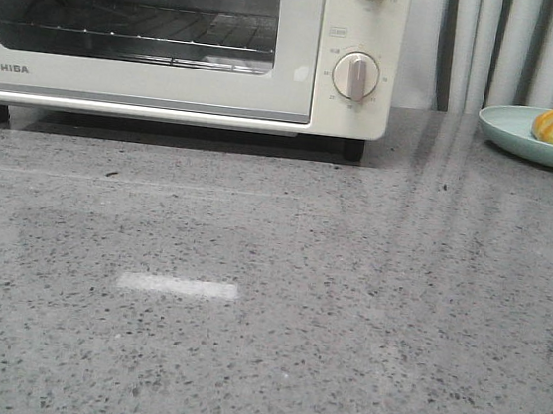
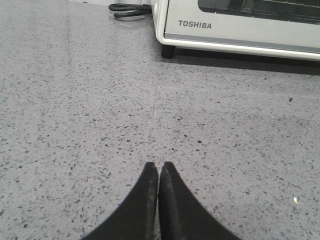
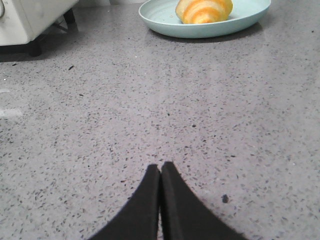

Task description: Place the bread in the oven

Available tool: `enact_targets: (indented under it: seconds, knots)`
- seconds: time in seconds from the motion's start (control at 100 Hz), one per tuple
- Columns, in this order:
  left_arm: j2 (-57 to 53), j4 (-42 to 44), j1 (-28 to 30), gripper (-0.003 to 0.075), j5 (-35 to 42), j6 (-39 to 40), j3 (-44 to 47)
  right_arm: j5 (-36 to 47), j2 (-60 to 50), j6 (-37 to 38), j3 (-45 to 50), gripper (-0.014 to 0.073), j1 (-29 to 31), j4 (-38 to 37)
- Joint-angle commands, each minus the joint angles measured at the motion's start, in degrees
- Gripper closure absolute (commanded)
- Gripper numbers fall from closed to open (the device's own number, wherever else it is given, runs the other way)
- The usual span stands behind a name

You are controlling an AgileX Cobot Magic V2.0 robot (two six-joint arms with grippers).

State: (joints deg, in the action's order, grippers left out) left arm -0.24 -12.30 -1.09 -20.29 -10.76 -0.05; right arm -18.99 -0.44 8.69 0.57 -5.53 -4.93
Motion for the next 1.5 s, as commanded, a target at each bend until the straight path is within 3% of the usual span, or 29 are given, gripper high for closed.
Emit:
enact_targets:
  seconds: [0.0, 0.89, 1.02, 1.28, 1.4, 1.49]
  knots:
    - [-1.7, -0.71, 0.06, 0.0741, 2.67, 0.48, 1.39, 2.08, -1.27, -0.36, 0.73, 0.0642, -0.16, -0.9]
    - [-1.7, 0.6, 0.06, 0.0741, 2.67, 0.48, 1.39, 2.3, -1.27, -0.36, 0.73, 0.0642, -0.16, -0.9]
    - [-1.7, 1.53, 0.06, 0.0741, 6.21, 0.48, 1.39, 5.44, -1.27, -0.36, 0.73, 0.0642, -0.16, -0.9]
    - [-1.7, -30.4, 0.06, 0.0741, 17.74, 0.48, 1.39, 26.91, -1.27, -0.36, 0.73, 0.0642, -0.16, 5.83]
    - [-1.7, -41.11, 0.06, 0.0741, 18.32, 0.48, 1.39, 28.57, -1.27, -0.26, 0.73, 0.0642, -0.16, 6.37]
    - [-1.7, -43.05, 0.06, 0.0741, 18.22, 0.48, 1.39, 26.79, -1.27, -0.14, 0.73, 0.0642, -0.16, 8.62]
